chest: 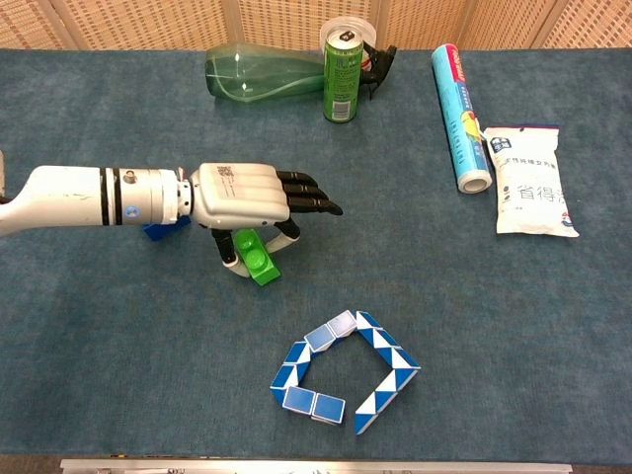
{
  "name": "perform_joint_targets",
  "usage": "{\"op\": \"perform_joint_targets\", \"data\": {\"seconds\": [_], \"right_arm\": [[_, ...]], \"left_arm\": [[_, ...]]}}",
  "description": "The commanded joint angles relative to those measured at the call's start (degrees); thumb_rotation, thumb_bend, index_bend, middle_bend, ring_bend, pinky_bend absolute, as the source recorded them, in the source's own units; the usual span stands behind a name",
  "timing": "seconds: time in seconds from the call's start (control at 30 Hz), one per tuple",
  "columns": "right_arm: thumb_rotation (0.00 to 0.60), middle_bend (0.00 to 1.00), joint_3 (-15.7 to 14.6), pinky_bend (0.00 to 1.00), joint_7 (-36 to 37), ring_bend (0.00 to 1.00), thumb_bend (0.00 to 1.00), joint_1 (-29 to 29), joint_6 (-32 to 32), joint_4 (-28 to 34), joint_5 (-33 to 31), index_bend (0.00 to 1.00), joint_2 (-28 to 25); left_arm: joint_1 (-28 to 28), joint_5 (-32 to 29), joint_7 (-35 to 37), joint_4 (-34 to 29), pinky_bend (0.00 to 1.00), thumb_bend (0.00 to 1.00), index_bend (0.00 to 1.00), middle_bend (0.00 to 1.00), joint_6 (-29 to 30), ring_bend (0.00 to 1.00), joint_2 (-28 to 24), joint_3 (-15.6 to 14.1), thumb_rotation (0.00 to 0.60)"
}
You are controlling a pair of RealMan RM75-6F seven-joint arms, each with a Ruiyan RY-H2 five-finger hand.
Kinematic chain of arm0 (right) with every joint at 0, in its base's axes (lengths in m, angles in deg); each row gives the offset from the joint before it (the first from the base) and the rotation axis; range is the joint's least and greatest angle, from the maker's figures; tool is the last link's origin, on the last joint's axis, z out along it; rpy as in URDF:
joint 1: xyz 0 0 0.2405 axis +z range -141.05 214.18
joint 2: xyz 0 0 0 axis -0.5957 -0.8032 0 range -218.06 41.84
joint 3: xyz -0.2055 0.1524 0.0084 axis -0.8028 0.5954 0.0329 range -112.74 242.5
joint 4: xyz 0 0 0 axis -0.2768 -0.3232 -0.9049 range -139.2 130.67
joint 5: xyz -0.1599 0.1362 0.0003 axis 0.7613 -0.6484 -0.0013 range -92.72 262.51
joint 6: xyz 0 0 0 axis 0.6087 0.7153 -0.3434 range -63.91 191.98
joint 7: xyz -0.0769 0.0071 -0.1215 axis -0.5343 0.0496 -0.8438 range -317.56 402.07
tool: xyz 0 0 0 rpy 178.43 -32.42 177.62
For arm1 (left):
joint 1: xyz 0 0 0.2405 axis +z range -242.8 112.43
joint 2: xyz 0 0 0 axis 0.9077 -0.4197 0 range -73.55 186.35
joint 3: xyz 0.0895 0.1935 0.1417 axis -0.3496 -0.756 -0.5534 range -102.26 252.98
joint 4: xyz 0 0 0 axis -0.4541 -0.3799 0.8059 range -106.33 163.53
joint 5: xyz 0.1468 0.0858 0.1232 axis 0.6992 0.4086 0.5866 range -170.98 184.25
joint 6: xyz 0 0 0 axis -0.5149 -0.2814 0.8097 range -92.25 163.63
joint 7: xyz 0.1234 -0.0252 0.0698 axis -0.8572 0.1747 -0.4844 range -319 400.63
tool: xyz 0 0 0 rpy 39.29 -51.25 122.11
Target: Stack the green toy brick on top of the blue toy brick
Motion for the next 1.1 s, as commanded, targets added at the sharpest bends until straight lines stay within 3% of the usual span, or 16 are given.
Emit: {"op": "perform_joint_targets", "data": {"seconds": [0.03, 0.37, 0.57, 1.1], "right_arm": [[0.600, 0.43, 0.0, 0.41, 0.0, 0.33, 0.24, 0.1, -0.1, 0.0, 0.0, 0.43, 0.0], [0.600, 0.43, -0.2, 0.41, -0.4, 0.33, 0.24, 0.2, -0.2, 0.3, 0.4, 0.43, 0.1], [0.600, 0.43, -0.3, 0.41, -0.4, 0.33, 0.24, 0.3, -0.1, 0.4, 0.6, 0.43, 0.1], [0.600, 0.43, -0.5, 0.41, -1.1, 0.33, 0.24, 0.6, -0.5, 0.4, 0.5, 0.43, 0.3]], "left_arm": [[0.1, -1.5, -2.5, -2.6, 0.05, 0.14, 0.65, 0.00, -1.1, 0.00, -2.2, 1.0, 0.600], [0.5, -12.5, -18.2, -17.0, 0.05, 0.14, 0.65, 0.00, -12.0, 0.00, -11.6, 5.6, 0.600], [0.9, -17.4, -26.1, -22.2, 0.05, 0.14, 0.65, 0.00, -15.8, 0.00, -15.1, 7.4, 0.600], [2.4, -18.0, -30.7, -28.6, 0.05, 0.14, 0.66, 0.00, -18.1, 0.00, -22.1, 6.8, 0.600]]}}
